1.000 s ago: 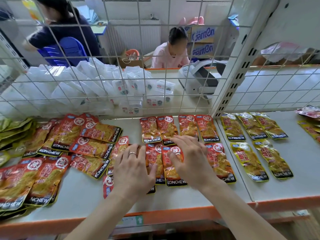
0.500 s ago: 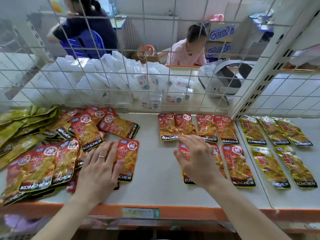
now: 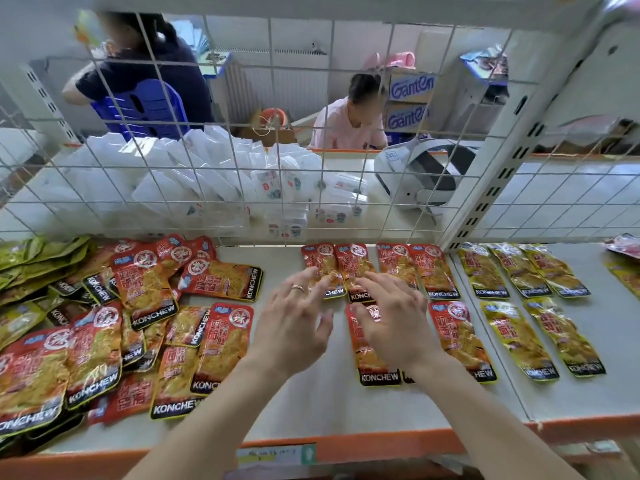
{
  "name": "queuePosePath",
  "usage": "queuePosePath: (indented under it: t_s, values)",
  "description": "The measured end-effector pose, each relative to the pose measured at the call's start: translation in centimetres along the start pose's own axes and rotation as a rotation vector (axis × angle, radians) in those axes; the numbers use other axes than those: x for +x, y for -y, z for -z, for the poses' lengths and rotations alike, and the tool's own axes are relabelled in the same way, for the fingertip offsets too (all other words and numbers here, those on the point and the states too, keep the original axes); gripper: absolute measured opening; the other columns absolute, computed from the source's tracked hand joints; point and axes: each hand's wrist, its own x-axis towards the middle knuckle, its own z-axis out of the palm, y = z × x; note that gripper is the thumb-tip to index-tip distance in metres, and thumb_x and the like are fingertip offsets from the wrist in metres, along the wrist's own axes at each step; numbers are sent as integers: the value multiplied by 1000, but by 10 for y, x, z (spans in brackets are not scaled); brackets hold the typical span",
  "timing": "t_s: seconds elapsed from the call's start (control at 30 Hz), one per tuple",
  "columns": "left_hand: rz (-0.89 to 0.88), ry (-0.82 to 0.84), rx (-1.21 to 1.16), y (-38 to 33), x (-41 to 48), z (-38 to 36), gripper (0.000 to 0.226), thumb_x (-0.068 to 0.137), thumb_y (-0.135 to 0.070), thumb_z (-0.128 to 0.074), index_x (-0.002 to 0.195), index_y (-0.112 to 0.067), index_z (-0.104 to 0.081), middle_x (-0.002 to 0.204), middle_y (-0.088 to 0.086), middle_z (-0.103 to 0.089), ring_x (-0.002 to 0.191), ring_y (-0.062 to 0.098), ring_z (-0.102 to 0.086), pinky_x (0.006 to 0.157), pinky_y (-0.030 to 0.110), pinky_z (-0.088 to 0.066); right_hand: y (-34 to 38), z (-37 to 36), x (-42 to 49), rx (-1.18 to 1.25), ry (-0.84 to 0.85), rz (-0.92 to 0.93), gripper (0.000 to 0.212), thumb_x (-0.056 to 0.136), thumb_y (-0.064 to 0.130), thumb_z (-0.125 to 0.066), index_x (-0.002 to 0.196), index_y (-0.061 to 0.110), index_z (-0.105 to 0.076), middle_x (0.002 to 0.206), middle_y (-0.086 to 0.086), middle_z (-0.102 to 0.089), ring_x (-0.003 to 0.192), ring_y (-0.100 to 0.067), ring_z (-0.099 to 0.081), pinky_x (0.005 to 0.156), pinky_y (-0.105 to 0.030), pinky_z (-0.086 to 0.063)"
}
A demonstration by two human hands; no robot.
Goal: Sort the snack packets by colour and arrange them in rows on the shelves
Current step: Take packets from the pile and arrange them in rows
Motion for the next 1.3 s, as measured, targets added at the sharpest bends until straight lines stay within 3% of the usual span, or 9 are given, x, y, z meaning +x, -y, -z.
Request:
queuePosePath:
  t_s: [0.1, 0.17, 0.3, 0.47, 0.73, 0.87, 1.0, 1.13, 1.3]
  values:
    - [-16, 130, 65, -7, 29, -14, 60, 101, -50, -35, 157, -35, -20, 167, -6, -11, 153, 17, -10, 121, 38, -20, -4, 0, 9, -58, 100, -14, 50, 98, 40, -49, 147, 35, -42, 161, 13, -25, 149, -6, -15, 116, -43, -10]
    - [-1, 194, 110, -4, 40, -20, 60, 102, -51, -31, 158, -35, -15, 168, -9, 0, 154, 14, 0, 122, 39, -14, -7, 0, 14, -86, 180, -11, 53, 100, 42, -43, 152, 37, -32, 164, 15, -13, 150, -4, -5, 119, -49, -5]
    - [-32, 241, 144, 7, 42, -23, 58, 103, -50, -26, 158, -33, -19, 167, -11, 4, 154, 11, 4, 123, 39, -9, -11, -3, 17, -113, 274, -17, 55, 102, 45, -37, 155, 36, -24, 165, 15, -4, 151, -3, 1, 118, -54, -1]
    - [-58, 222, 117, 16, 36, -22, 75, 88, -58, -7, 157, -34, -23, 166, -14, 2, 154, 9, 1, 123, 40, -9, -15, -7, 11, -139, 286, -27, 57, 102, 51, -32, 156, 38, -18, 164, 17, 1, 150, -4, -3, 117, -55, -9]
    - [-2, 202, 109, 8, 42, -27, 57, 103, -51, -28, 158, -37, -18, 167, -13, 3, 153, 9, 4, 122, 37, -9, -9, -8, 18, -155, 242, -76, 58, 101, 54, -32, 154, 34, -24, 166, 10, -7, 149, -11, -11, 114, -52, -16]
    - [18, 157, 76, 6, 34, -25, 75, 89, -62, -5, 158, -36, -15, 166, -13, 5, 154, 10, 6, 122, 38, -9, -11, -4, 5, -125, 118, -53, 56, 98, 54, -41, 150, 33, -36, 162, 9, -22, 145, -9, -22, 109, -46, -21]
    - [-11, 98, 33, 0, 20, -19, 73, 90, -59, -7, 158, -34, -19, 166, -12, 1, 154, 9, 3, 123, 38, -9, -16, 0, -20, -84, 55, 18, 54, 92, 52, -43, 142, 32, -49, 154, 11, -39, 143, -5, -27, 109, -42, -20]
    - [-10, 69, 28, -3, -1, -11, 65, 94, -54, -24, 155, -30, -31, 166, -9, -10, 154, 12, -8, 124, 39, -13, -11, 3, -28, -39, 2, 66, 49, 90, 45, -48, 136, 30, -55, 150, 12, -45, 142, -5, -32, 109, -38, -20]
    - [61, 5, 55, 2, -30, 7, 64, 93, -53, -25, 150, -28, -40, 164, -6, -24, 151, 14, -19, 123, 41, -19, 14, 2, -18, 78, 10, 160, 51, 88, 40, -51, 136, 24, -57, 146, 10, -50, 139, -8, -37, 107, -33, -23]
